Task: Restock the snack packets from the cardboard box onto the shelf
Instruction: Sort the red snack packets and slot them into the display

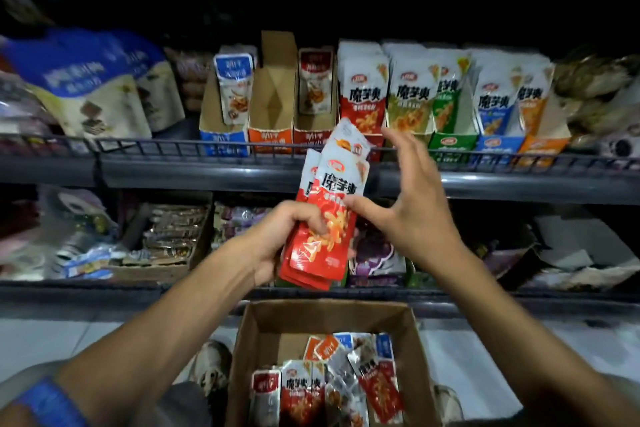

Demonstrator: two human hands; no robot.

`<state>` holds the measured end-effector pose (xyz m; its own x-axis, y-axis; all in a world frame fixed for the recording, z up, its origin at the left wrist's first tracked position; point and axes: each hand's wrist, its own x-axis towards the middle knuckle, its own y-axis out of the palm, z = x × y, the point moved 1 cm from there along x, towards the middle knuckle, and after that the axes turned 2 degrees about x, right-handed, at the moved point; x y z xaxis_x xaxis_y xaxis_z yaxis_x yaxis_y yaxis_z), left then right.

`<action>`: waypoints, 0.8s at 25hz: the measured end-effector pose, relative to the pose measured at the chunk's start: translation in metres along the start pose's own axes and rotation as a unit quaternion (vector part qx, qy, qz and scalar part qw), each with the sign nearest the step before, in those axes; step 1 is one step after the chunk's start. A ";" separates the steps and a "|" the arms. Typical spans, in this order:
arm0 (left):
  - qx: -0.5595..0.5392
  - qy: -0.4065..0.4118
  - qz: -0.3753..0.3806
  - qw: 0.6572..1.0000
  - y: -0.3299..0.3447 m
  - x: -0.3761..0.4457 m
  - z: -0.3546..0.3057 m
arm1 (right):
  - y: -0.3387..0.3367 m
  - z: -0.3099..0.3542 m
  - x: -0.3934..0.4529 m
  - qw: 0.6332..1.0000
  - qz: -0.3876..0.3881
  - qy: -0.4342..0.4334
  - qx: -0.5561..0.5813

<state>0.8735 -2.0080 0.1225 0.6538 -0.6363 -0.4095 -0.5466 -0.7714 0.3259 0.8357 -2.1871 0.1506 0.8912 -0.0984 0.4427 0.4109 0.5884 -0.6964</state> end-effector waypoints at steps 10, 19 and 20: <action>0.116 0.028 0.002 0.993 0.024 -0.008 -0.033 | 0.003 0.018 0.029 0.858 -0.029 0.163 0.487; 0.123 0.005 0.004 0.992 0.020 -0.001 -0.038 | -0.007 0.007 0.043 0.864 0.043 0.115 0.488; 0.129 0.004 0.006 0.992 0.020 -0.002 -0.038 | -0.011 0.006 0.046 0.871 0.040 0.108 0.478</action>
<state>0.8812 -2.0228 0.1622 0.6502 -0.6460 -0.4000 -0.6689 -0.7363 0.1019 0.8708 -2.1937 0.1819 0.9674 -0.1148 0.2259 0.0905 0.9892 0.1152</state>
